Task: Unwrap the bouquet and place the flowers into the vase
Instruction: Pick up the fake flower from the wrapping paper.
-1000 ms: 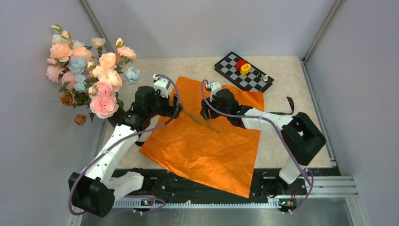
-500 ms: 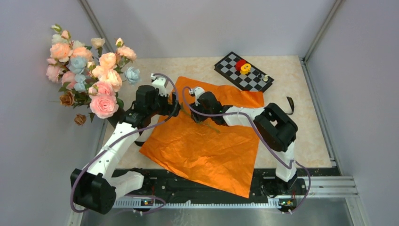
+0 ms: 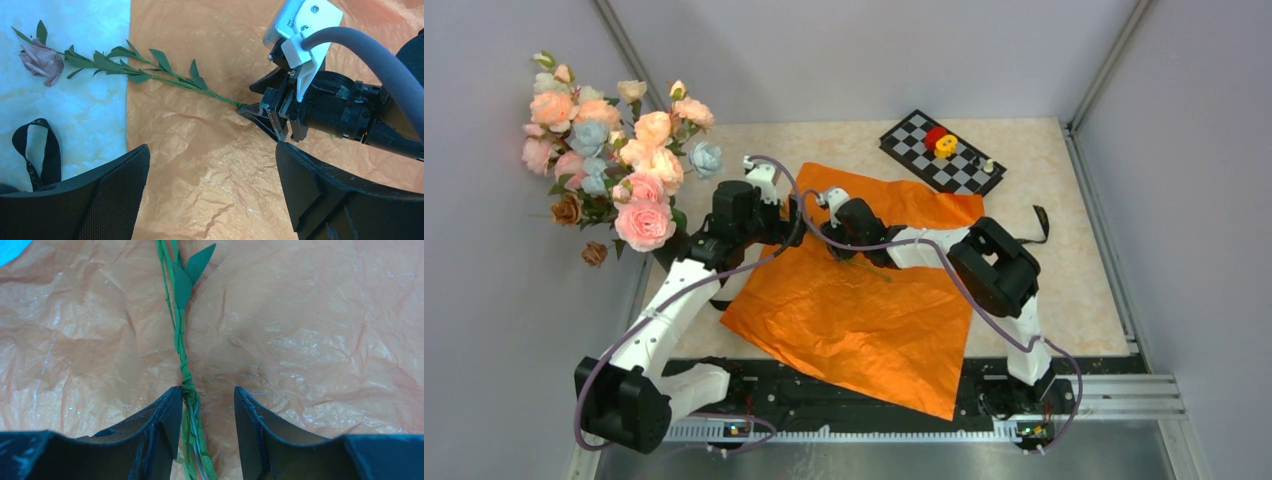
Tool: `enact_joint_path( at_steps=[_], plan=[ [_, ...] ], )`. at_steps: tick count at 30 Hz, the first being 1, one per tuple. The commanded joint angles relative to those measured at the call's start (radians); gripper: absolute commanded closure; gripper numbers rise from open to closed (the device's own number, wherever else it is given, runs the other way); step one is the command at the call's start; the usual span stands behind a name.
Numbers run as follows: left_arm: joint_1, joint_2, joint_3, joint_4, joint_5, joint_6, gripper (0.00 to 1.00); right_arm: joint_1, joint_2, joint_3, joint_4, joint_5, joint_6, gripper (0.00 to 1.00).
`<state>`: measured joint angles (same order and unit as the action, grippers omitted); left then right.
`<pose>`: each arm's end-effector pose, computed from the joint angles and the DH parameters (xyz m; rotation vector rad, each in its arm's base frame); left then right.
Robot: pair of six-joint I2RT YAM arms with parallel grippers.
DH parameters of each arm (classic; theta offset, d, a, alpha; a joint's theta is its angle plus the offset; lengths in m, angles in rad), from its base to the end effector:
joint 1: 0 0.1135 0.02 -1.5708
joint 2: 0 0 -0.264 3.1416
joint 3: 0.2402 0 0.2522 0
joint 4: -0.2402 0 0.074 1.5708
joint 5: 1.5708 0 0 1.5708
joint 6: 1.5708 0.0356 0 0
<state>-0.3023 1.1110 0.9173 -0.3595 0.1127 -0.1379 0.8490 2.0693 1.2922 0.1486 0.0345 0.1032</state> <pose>0.2354 -0.0776 0.3043 0.2431 2.1298 -0.3789 0.2993 0.3381 0.1520 -0.7988 2.0960 0.4893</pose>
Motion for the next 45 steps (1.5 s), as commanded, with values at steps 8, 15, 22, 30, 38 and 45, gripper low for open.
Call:
enact_joint_path(
  at_steps=[8,15,22,30,38,45],
  plan=[
    [0.002,0.0,0.015,0.04,0.016,-0.011,0.01,0.037,0.05,0.033,0.082,0.061,-0.036,0.59],
    [0.002,0.003,0.015,0.039,0.032,-0.009,0.01,0.05,0.049,0.007,0.117,0.173,-0.022,0.82],
    [0.002,0.007,0.016,0.039,0.044,-0.005,0.01,0.05,-0.054,-0.091,0.206,0.24,0.011,1.0],
    [0.002,0.007,0.016,0.039,0.052,-0.002,0.01,0.05,-0.216,-0.2,0.323,0.291,0.065,1.0],
    [0.002,-0.014,0.018,0.044,0.086,-0.01,0.01,0.05,-0.372,-0.304,0.363,0.385,0.126,1.0],
    [-0.002,-0.051,0.036,0.114,0.258,-0.065,0.01,0.05,-0.576,-0.397,0.318,0.386,0.13,1.0]
  ],
)
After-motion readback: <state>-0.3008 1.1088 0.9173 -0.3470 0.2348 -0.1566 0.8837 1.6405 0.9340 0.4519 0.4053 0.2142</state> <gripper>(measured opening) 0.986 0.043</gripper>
